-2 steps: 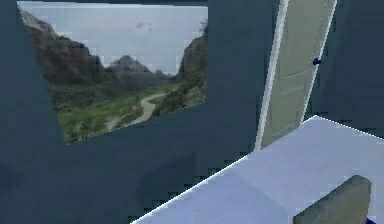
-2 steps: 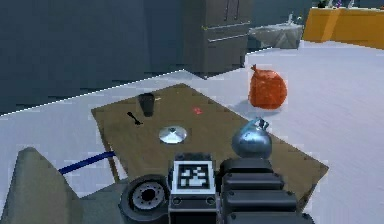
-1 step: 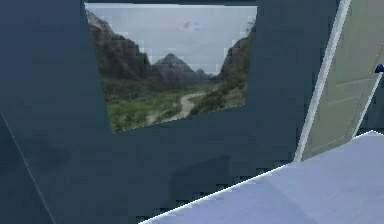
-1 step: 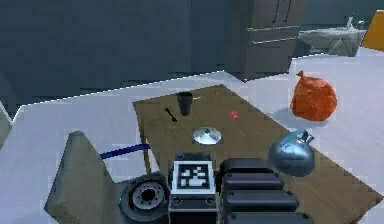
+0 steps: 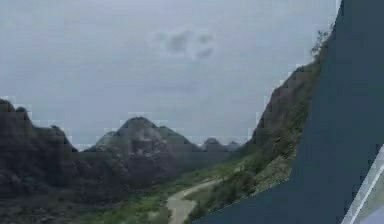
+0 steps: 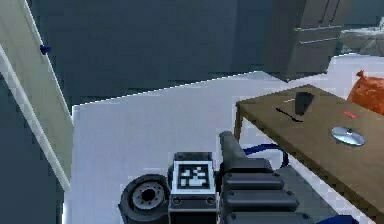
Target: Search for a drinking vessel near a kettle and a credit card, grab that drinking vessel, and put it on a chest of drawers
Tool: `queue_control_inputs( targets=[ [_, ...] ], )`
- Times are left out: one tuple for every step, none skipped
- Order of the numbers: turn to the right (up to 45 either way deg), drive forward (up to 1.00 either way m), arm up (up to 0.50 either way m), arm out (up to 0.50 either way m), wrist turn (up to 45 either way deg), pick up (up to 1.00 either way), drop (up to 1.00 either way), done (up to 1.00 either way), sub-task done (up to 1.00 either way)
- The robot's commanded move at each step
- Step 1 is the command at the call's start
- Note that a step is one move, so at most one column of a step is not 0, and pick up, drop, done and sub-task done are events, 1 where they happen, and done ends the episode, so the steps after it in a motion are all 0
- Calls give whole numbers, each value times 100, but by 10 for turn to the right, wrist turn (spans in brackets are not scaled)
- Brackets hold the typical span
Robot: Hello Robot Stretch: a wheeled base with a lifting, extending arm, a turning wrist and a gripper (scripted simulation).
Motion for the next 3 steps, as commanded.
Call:
queue_control_inputs(
  targets=[
    [450, 0, 0, 0, 0, 0, 0, 0, 0],
    [300, 0, 0, 0, 0, 0, 0, 0, 0],
    [0, 80, 0, 0, 0, 0, 0, 0, 0]
  ],
)
